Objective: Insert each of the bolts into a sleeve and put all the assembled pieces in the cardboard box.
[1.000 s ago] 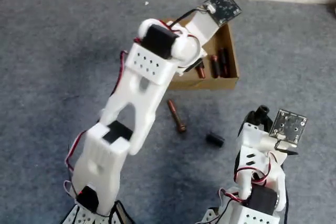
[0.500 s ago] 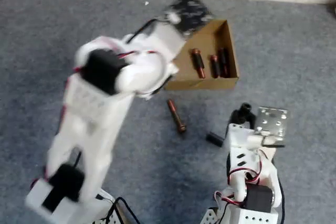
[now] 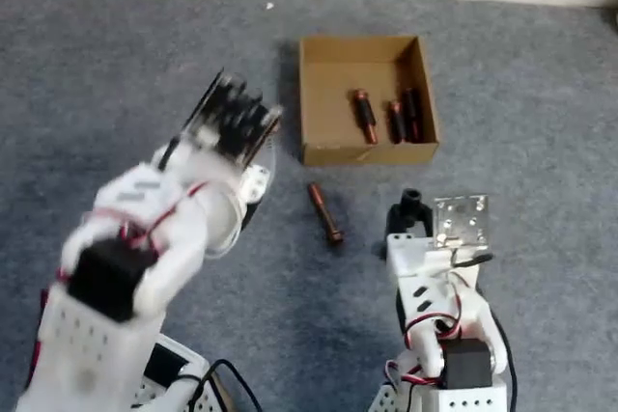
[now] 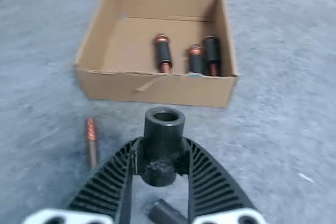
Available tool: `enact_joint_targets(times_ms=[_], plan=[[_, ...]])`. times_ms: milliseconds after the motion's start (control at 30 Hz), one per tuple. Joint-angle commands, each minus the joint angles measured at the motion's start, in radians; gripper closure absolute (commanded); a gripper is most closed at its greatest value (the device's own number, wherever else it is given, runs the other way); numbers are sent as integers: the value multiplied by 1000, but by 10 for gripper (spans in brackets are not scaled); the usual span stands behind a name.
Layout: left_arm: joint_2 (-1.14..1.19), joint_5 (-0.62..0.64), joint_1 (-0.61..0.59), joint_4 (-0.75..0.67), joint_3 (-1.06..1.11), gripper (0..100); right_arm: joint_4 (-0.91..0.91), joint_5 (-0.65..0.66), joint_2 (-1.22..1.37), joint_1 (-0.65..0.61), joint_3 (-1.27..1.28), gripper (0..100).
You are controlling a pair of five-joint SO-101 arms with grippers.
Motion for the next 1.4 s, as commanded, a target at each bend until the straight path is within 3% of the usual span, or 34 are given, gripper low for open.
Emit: enact_joint_targets(times_ms=[0,167,367,600,800,933,1367], plan=[[-220,104,-15,-221,222,994,-4,8,-13,-88,-7,992],[-367,227,-10,-416,418,994,-48,9,-13,-232,-16,992],[-484,313,-8,-565,568,994,-318,17,-13,-384,28,992],[-529,319,53,-651,662,994,-625,17,-13,-542,223,992],[-529,315,131,-692,716,994,-697,41,-13,-550,295,992],[-522,315,136,-720,725,994,-697,97,-13,-553,303,992],[-530,315,137,-724,630,994,-662,95,-13,-549,305,993]])
